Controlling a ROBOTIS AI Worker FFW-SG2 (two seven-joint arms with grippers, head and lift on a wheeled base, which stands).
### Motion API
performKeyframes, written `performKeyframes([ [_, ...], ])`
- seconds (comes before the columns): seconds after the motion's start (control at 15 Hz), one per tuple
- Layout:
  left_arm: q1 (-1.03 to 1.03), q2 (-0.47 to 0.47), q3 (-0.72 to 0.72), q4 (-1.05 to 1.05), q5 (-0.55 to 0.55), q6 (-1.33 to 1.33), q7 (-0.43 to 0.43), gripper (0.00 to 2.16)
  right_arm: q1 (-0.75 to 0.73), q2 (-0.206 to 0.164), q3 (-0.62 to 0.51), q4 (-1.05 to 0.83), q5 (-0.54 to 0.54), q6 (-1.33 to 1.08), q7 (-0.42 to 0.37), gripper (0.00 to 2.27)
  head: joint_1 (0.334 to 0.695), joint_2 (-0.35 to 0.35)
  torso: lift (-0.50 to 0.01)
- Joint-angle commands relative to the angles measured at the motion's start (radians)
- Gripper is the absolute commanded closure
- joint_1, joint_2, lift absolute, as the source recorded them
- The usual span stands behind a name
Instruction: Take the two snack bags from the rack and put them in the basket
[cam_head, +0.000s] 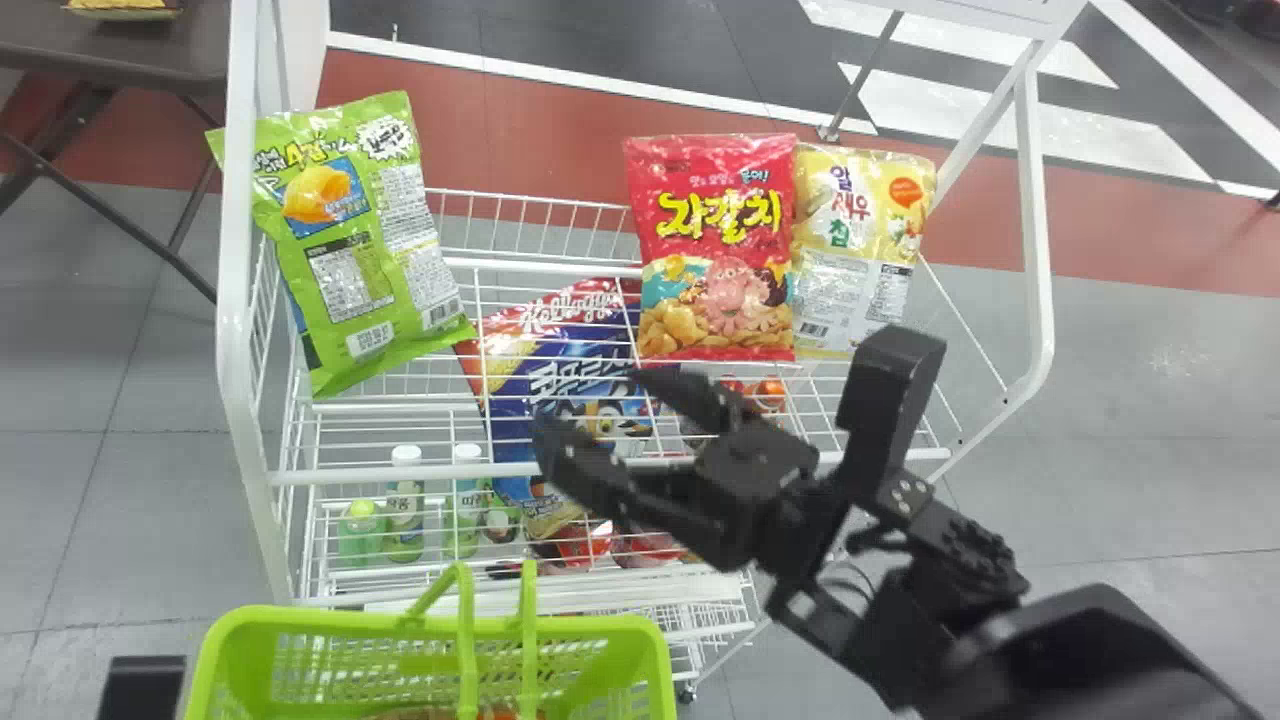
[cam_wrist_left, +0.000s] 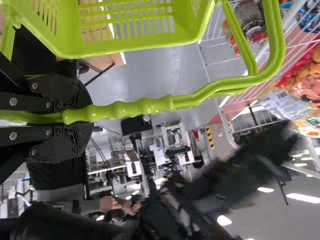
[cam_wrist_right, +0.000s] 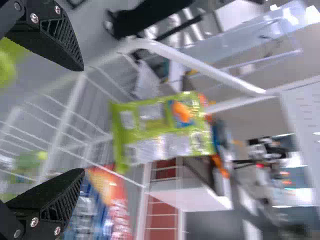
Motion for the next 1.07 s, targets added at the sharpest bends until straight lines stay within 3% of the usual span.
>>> performKeyframes([
  [0.0, -0.007, -0.003, -0.012, 0.016, -0.009, 0.021, 0.002, 1.50, -0.094, 0.016, 0.078, 0.142, 0.065, -0.214, 0.000, 0.09, 0.695, -0.350, -0.008],
  [0.47, -0.024, -0.003, -0.036, 0.034, -0.029, 0.023, 0.016, 1.50, -0.413, 0.098, 0.240, 0.529, 0.200, -0.303, -0.028, 0.09, 0.695, -0.223, -0.008],
  [0.67, -0.044, 0.000, -0.033, 0.052, -0.028, 0.023, 0.014, 1.50, -0.544, 0.160, 0.271, 0.670, 0.229, -0.266, -0.038, 0.09, 0.695, -0.156, -0.008],
  [1.0, -0.055, 0.014, 0.010, 0.054, 0.004, 0.023, 0.007, 1.50, -0.695, 0.161, 0.308, 0.899, 0.274, -0.245, -0.061, 0.09, 0.695, -0.078, -0.008],
])
